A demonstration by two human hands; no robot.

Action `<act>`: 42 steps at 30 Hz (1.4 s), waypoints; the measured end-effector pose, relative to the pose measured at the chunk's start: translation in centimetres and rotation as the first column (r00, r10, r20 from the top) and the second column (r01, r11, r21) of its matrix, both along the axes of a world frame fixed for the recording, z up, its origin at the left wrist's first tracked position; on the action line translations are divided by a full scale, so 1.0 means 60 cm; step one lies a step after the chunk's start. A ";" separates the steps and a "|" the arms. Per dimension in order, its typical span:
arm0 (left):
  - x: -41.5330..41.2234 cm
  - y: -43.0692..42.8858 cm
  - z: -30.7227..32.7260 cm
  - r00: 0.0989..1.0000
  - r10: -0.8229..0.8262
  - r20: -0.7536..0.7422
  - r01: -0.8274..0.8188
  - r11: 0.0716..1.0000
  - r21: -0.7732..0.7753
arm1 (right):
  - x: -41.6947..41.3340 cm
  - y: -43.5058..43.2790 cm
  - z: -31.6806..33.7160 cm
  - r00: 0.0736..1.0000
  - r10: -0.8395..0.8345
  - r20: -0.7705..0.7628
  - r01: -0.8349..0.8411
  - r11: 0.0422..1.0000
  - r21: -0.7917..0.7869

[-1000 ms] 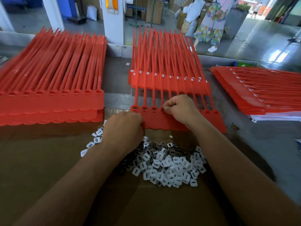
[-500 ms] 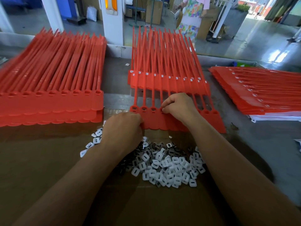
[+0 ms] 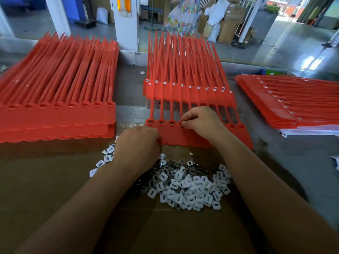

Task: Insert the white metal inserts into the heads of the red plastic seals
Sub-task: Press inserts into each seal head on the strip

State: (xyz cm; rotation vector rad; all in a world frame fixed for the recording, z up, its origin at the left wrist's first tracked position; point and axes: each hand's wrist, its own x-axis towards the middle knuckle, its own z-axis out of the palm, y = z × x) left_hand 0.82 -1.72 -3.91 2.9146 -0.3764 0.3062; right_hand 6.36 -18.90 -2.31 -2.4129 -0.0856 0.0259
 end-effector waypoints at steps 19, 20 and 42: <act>0.001 -0.005 0.005 0.999 0.016 -0.043 -0.017 1.000 -0.016 | -0.099 -0.020 0.033 0.902 0.339 -0.268 -0.395 0.898 -0.195; 0.001 -0.004 0.005 0.999 0.015 -0.045 -0.016 1.000 -0.014 | -0.100 -0.019 0.033 0.901 0.341 -0.269 -0.400 0.893 -0.205; -0.002 -0.002 0.007 0.998 0.018 -0.058 -0.019 1.000 -0.016 | -0.103 -0.037 0.038 0.877 0.340 -0.341 -0.356 0.934 0.015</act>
